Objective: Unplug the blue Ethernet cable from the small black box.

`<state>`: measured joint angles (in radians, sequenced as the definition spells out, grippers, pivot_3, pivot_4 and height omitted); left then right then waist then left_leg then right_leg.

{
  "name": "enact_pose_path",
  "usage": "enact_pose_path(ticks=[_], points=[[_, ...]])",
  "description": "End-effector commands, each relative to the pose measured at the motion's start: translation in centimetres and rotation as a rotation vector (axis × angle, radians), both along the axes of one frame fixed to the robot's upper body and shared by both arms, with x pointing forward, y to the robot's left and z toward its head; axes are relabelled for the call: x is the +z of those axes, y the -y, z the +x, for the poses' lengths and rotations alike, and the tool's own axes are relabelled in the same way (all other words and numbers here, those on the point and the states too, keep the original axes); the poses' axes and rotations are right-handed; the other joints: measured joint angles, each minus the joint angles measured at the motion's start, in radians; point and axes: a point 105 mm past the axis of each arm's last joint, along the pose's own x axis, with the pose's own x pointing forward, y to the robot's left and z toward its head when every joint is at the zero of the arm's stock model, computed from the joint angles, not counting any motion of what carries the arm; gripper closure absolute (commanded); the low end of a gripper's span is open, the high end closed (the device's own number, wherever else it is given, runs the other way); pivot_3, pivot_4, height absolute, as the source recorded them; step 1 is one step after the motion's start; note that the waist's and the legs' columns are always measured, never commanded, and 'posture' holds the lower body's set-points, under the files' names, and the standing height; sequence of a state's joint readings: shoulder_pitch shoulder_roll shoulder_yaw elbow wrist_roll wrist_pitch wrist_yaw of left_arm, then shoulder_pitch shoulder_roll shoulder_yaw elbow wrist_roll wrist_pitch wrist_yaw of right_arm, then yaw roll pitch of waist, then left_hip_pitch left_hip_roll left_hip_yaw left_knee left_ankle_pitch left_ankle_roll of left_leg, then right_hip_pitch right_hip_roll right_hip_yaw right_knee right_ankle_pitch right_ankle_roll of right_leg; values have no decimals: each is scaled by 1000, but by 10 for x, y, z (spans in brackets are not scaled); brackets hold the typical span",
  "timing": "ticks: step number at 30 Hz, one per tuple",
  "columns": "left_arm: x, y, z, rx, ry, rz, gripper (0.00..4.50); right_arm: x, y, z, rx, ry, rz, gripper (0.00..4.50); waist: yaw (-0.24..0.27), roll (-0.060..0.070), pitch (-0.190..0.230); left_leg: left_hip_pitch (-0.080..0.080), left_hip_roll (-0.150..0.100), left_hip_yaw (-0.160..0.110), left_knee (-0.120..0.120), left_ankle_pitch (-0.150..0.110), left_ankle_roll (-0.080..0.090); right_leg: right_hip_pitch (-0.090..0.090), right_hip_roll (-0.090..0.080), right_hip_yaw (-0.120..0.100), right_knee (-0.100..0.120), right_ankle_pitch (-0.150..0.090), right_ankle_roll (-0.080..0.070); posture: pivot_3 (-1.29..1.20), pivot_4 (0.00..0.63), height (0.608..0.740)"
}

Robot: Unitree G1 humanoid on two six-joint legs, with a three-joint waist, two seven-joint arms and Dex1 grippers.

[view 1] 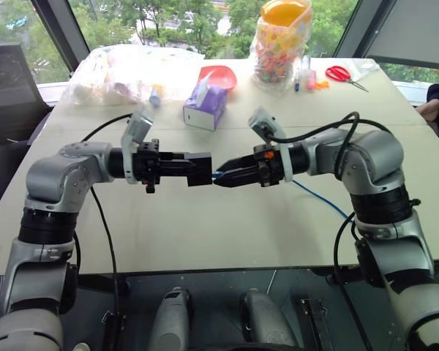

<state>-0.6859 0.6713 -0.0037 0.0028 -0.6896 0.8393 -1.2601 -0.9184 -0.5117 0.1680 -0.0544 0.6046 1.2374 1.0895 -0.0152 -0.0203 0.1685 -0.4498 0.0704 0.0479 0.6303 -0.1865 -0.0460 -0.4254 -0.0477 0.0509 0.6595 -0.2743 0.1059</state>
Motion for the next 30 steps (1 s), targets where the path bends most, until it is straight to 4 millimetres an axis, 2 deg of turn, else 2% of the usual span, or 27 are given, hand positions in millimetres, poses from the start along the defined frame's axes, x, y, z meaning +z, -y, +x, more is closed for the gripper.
enact_pose_path(ticks=[1, 3, 5, 6, 14, 18, 21, 23, 30], points=[[13, -2, -4, -2, 52, -25, 4004, 13, -4, -3, 29, 42, 13, 2500, 0, 0, 0, 0, 0, 0, 0, 0, 0, 0, 0, 0, 0, 0, 0, 0, 150, 735], [12, -3, -4, 0, 53, -22, 4004, 13, -4, -3, 30, 43, 12, 3159, 1, 0, 0, 0, 0, 0, 0, 0, 0, 0, 0, 0, 0, 0, 0, 0, 150, 735], [11, -3, -5, 0, 52, -20, 4004, 13, -4, -3, 31, 44, 10, 4169, 1, 0, 0, 0, 0, 0, 0, 0, 0, 0, 0, 0, 0, 0, 0, 0, 150, 735], [11, -3, -5, 1, 53, -19, 4004, 13, -4, -3, 32, 44, 10, 4455, 0, 0, 0, 0, 0, 0, 0, 0, 0, 0, 0, 0, 0, 0, 0, 0, 150, 735], [12, -3, -5, 5, 52, -20, 4004, 10, -4, -4, 40, 59, -10, 4455, 0, 0, 0, 0, 0, 0, 0, 0, 0, 0, 0, 0, 0, 0, 0, 0, 150, 735], [14, -5, -6, 9, 48, -21, 4004, 2, 1, 2, 13, 119, -52, 4455, 0, 0, 0, 0, 0, 0, 0, 0, 0, 0, 0, 0, 0, 0, 0, 0, 150, 735], [19, -13, -4, 38, 44, -38, 4004, -20, 18, 14, -35, 241, -185, 4455, 1, 0, 0, 0, 0, 0, 0, 0, 0, -1, 0, 0, 0, 0, 0, 0, 150, 735], [23, -19, -4, 58, 38, -49, 4004, -28, 27, 16, -45, 263, -219, 4455, 1, 0, 0, -1, 0, 0, 0, 0, 0, -1, 0, 0, 0, 0, 0, 0, 150, 735], [17, -36, -8, 91, 36, 20, 4004, -20, 55, 34, -157, 305, -203, 4455, -4, -2, 1, -1, 0, 1, -1, 0, 0, -2, 0, 1, -1, -1, 0, 0, 150, 735]])
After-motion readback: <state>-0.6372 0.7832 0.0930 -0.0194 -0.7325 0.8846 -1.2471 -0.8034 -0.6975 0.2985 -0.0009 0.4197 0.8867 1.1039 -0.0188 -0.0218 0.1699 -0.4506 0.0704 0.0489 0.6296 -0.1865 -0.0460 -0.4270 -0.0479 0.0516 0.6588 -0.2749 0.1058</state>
